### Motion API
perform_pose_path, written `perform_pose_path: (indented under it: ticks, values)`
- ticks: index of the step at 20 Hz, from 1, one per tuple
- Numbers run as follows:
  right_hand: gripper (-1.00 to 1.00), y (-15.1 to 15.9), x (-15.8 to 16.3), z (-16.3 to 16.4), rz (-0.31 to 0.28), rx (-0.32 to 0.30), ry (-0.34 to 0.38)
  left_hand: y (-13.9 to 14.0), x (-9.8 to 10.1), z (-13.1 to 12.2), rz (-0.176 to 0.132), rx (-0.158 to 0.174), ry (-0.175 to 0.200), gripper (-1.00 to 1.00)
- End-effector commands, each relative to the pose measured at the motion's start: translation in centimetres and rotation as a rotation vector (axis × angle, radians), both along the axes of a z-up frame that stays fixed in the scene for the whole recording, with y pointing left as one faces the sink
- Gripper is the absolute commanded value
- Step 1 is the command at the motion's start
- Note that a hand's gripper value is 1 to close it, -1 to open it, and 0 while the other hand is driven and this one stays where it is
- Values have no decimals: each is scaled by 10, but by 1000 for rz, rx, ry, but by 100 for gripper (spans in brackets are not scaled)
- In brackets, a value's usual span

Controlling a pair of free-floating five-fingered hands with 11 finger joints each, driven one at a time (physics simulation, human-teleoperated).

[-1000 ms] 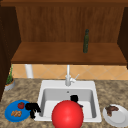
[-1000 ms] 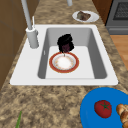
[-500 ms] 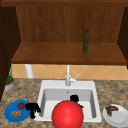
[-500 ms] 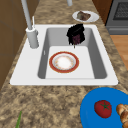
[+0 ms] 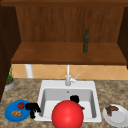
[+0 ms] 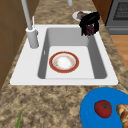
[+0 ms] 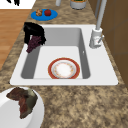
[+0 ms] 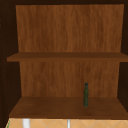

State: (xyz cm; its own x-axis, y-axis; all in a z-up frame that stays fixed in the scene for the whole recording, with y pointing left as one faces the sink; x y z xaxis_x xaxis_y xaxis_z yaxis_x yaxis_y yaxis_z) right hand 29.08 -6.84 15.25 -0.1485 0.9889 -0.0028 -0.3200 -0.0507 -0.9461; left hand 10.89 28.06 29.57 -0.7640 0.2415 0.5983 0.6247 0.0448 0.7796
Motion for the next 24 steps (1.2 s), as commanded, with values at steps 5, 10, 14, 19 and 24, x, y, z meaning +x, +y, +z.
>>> perform_pose_path:
  ticks: [5,10,14,19,24]
  values:
    - [100,0,-52,62,0,14,-41,0,0,0,0,0,0,0]
    - [100,0,-81,102,0,19,-44,0,0,0,0,0,0,0]
    - [100,6,-96,133,1,23,-41,0,0,0,0,0,0,0]
    - [100,18,-104,171,9,10,-26,0,0,0,0,0,0,0]
    - [100,22,-113,210,7,5,-40,0,0,0,0,0,0,0]
